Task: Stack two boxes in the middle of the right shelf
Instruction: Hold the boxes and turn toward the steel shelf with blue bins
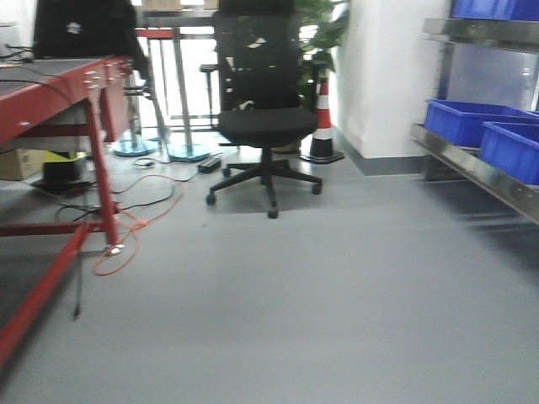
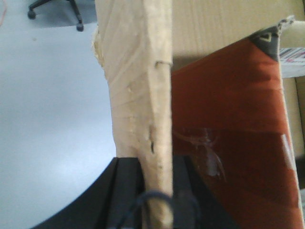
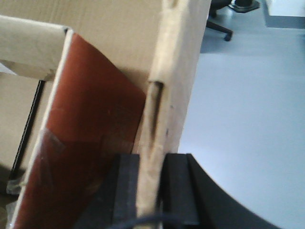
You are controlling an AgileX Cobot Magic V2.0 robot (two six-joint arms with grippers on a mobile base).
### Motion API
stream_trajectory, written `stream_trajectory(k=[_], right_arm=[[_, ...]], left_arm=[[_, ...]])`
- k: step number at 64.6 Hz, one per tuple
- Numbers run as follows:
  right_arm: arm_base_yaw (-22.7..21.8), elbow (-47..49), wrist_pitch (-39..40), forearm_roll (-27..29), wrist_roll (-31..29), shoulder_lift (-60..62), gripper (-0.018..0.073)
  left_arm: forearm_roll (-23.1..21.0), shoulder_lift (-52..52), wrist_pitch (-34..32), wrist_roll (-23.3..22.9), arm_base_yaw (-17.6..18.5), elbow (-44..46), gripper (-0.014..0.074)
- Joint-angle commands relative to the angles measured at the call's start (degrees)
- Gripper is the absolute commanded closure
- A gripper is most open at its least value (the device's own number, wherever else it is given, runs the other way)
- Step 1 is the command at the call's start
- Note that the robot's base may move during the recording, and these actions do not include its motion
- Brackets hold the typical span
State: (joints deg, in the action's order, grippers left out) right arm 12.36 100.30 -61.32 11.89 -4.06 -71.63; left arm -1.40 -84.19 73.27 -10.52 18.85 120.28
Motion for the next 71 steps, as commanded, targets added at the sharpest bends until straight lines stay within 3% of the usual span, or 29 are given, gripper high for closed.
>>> stream_trajectory(k=[1, 71], right_arm=[[-0.4, 0.7, 2.3, -2.1, -1.2, 0.8, 0.0712], [-0.4, 0.7, 2.3, -2.1, -1.2, 0.8, 0.0712]], left_arm=[[2.3, 0.9, -3.3, -0.2, -0.3, 1.0, 0.0708], [2.3, 0.9, -3.3, -0.2, -0.3, 1.0, 0.0708]])
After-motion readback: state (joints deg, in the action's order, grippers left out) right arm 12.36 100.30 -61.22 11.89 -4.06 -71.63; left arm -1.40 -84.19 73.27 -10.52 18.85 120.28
